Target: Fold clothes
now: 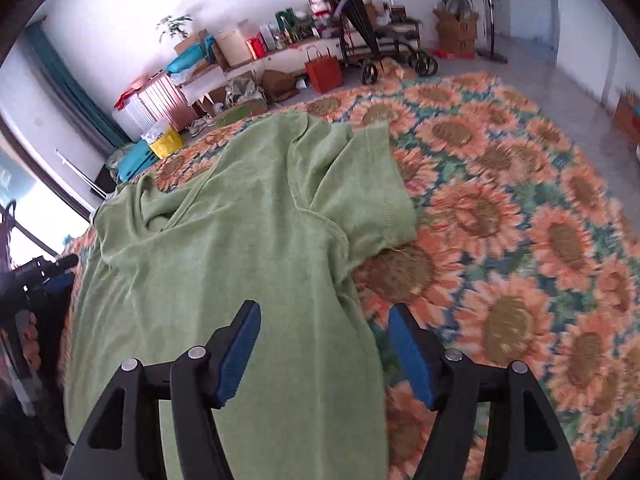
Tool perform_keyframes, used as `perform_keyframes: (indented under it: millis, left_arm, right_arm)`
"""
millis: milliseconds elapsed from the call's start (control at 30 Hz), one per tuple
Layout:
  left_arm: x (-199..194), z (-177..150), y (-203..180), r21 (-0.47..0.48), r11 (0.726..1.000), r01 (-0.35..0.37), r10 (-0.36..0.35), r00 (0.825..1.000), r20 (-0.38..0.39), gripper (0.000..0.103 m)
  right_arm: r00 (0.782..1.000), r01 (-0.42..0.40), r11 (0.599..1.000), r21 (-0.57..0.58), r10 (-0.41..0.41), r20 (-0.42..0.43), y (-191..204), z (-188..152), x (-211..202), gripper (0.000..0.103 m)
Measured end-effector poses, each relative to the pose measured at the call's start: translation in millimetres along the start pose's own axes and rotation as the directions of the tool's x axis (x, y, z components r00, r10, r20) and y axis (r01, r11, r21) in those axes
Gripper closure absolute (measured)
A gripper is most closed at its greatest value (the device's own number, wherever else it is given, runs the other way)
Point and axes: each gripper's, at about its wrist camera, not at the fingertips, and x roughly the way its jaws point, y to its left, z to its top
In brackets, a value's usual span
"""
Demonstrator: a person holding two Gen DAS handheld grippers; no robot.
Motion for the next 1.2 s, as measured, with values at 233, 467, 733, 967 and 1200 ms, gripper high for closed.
perform_keyframes:
  millis: [233, 467, 733, 967, 1200]
  left_arm:
    - [20, 8, -1, -0.040, 0.999, 0.031, -0.030, 0.999, 0.022, 0.045]
    - [32, 7, -19, 0.047, 0.999, -0.026, 0.025, 0.999, 0.038, 0.088]
    - [5, 0, -22, 0.099, 0.993, -0.066, 0.050, 0.986, 0.157, 0.099]
    - [-28, 9, 16, 0.017, 0.994, -0.104, 0.098, 0.972, 0.213, 0.100]
    - [-2, -2, 29, -0.003, 0.993, -0.122, 0.121, 0.981, 0.151, 0.100]
  right_arm:
    - [0.996, 0.064, 0.992, 0.107, -0.070, 0.053, -11, 33, 21, 0.032]
    - [0.995, 0.078, 0.983, 0.168, -0.088, 0.054, -16, 54, 37, 0.031]
    - [0.983, 0.059, 0.986, 0.158, -0.085, 0.162, -8, 52, 16, 0.100]
    - [0.953, 0.052, 0.961, 0.270, -0.129, 0.274, -54, 54, -44, 0.101]
    - [0.965, 0.131, 0.958, 0.255, -0.182, 0.190, -59, 45, -22, 0.102]
